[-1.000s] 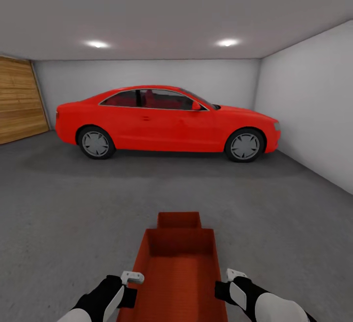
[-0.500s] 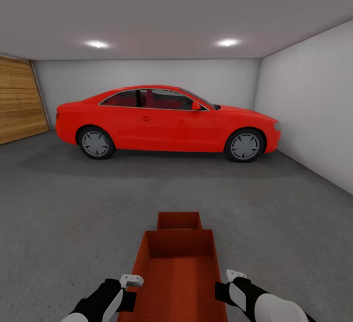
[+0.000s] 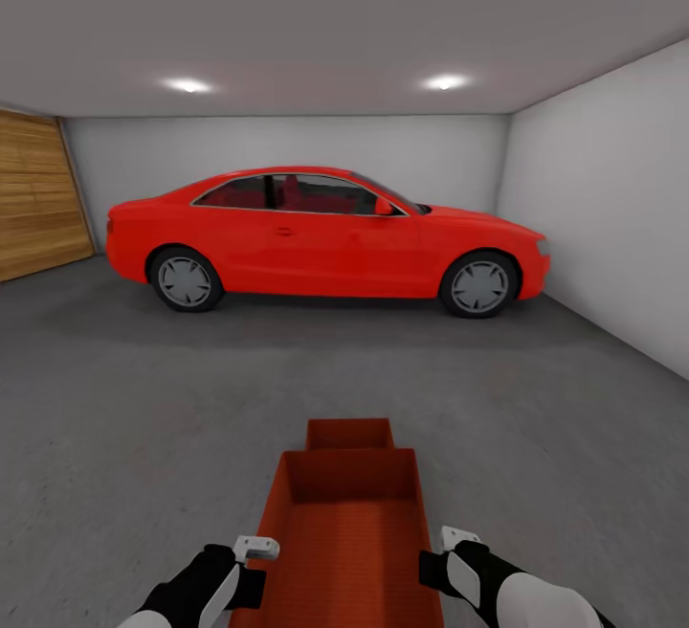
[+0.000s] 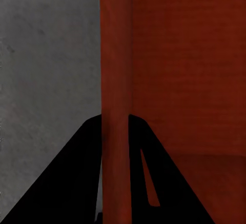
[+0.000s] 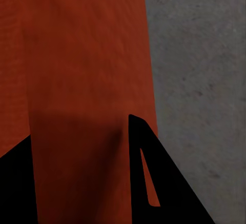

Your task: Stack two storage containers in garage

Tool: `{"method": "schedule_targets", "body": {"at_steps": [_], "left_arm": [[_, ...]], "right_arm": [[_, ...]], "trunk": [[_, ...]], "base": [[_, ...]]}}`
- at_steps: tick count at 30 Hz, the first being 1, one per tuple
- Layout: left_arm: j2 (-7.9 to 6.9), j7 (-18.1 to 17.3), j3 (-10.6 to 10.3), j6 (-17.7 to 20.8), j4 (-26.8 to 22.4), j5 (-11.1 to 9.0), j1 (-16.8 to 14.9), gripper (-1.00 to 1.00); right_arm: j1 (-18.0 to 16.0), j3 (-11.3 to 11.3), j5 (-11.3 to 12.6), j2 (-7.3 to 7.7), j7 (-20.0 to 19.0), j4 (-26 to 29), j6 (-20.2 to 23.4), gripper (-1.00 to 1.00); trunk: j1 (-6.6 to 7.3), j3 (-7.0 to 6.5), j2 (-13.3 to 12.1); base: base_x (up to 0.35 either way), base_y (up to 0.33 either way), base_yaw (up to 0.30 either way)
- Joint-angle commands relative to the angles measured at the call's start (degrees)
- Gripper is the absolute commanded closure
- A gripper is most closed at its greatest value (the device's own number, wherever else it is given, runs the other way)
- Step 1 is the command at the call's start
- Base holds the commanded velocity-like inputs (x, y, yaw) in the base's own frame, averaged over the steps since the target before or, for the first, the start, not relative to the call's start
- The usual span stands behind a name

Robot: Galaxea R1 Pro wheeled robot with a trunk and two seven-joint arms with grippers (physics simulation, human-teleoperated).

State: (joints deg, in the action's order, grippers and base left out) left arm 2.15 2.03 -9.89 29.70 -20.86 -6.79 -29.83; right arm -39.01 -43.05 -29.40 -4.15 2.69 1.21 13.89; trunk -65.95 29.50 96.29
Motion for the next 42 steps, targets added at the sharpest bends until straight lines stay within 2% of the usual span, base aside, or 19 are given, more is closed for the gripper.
{"method": "schedule_targets", "body": {"at_steps": [1,2,5,13,22,42], "left_arm": [[-0.09,0.21,-0.12,0.27,-0.21,-0.24,-0.06,1.00],[-0.10,0.23,0.47,0.27,-0.22,0.81,-0.06,1.00],[-0.12,0.25,0.48,0.27,-0.23,0.81,-0.06,1.00],[-0.13,0.33,0.56,0.27,-0.23,0.81,-0.06,1.00],[-0.15,0.43,0.71,0.35,-0.23,0.81,-0.06,1.00],[-0.13,0.43,0.76,0.42,-0.23,0.72,-0.06,1.00]], "right_arm": [[-0.02,-0.15,-0.21,-0.06,0.12,-0.03,0.26,1.00],[0.00,0.22,0.14,-0.03,0.12,-0.01,0.26,1.00],[-0.01,0.24,-0.01,-0.04,0.12,-0.02,0.31,1.00],[-0.02,0.30,-2.19,-0.06,0.33,0.02,0.40,1.00],[-0.02,0.30,-2.32,-0.07,0.55,0.02,0.57,1.00],[-0.01,0.24,-2.33,-0.07,0.69,0.02,0.55,1.00]], "trunk": [[-0.03,0.06,0.03],[-0.03,0.06,0.03],[-0.03,0.06,0.03],[-0.03,0.06,0.03],[-0.03,0.09,0.03],[-0.03,1.77,0.03]], "base": [[0.333,0.000,0.000],[0.336,0.000,0.000],[0.339,0.000,0.000],[0.341,0.000,0.000],[0.341,0.000,0.000],[0.341,0.000,0.043]]}}
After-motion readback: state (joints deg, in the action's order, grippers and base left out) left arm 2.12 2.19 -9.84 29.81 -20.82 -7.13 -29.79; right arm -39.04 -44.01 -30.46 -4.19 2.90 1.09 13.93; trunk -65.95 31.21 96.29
